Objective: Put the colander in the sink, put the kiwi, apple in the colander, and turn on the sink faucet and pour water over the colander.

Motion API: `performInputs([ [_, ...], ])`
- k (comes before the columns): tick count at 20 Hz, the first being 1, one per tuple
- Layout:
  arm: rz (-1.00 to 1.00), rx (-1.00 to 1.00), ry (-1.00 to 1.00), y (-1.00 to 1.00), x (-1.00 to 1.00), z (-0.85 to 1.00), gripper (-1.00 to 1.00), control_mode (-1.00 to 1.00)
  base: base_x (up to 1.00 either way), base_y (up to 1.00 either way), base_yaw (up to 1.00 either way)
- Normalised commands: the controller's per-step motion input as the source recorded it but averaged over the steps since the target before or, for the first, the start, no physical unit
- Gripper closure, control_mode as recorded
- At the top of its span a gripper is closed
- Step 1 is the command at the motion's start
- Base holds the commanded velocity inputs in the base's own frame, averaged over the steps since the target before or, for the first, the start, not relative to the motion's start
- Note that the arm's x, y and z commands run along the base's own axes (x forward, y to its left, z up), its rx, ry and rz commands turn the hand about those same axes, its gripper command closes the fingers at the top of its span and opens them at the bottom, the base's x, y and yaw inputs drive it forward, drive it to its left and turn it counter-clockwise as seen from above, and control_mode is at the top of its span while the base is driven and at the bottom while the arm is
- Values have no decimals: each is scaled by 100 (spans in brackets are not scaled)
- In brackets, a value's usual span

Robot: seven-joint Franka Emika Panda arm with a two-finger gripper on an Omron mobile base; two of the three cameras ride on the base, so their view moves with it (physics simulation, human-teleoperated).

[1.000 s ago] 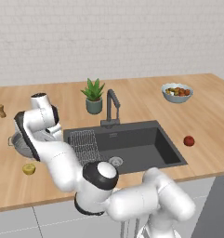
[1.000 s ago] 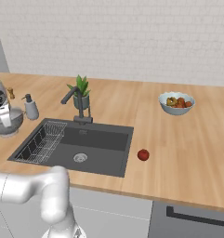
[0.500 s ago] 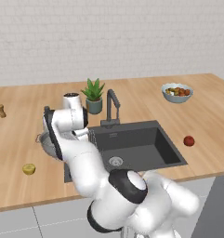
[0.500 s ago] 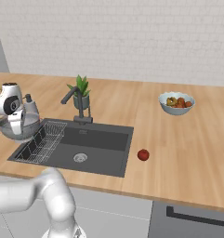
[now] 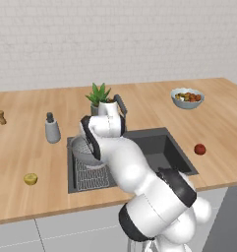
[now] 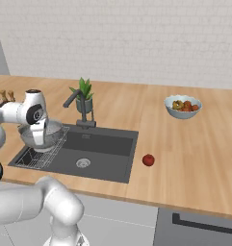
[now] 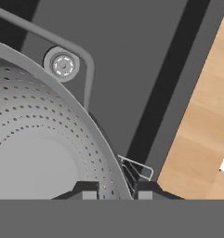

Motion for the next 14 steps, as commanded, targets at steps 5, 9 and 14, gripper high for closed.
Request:
performInputs([
  [5,0,0,0,-100,-3,0,100,-100,0,0,0],
  [9,0,0,0,-100,-11,0,100,-100,0,0,0],
  [14,0,1,0,-100,-8,0,100,-100,0,0,0],
])
